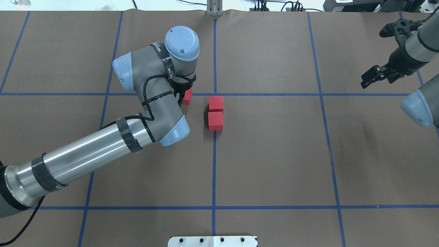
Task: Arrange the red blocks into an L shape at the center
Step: 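Lower the cube beside the farther center cube, on the left gripper's side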
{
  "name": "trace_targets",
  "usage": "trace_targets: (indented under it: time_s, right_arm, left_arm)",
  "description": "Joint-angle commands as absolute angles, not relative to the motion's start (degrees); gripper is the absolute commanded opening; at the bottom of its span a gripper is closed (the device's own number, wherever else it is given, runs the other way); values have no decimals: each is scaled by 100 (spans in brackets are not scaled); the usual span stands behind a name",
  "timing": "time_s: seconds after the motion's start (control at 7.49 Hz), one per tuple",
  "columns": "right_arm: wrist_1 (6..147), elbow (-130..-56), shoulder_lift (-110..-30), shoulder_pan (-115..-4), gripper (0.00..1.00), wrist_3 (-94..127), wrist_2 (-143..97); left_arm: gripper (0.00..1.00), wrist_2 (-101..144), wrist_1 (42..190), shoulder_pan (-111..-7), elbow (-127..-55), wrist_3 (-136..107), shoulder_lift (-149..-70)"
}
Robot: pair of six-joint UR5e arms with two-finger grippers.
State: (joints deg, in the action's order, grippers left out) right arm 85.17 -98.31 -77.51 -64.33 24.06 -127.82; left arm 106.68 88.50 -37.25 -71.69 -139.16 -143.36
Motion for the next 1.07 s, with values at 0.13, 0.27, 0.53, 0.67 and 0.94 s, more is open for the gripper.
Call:
trace_targets:
  time_s: [0.13,0.27,0.53,0.67,0.94]
  right_arm:
    - [8517,-9905,-7805,-6478,99,2338,-12797]
    - [8517,-9905,-7805,-6478,99,2338,-12788]
    - [8517,-9896,-7805,-6478,99,2338,-12788]
    - [8517,-9896,-7796,-6486,99,2338,-12788]
    - [8517,-9896,-7796,-6478,99,2329,-12788]
  left_arm:
    - [0,10977,8877,-3674,-7041,-14113,-14431]
    - [0,10978,8903,-3656,-6936,-14298,-14475]
    - [0,10978,9008,-3656,-6777,-14624,-14598]
    - [0,10978,9009,-3648,-6768,-14668,-14625]
    - [0,10978,9026,-3647,-6575,-14669,-14747]
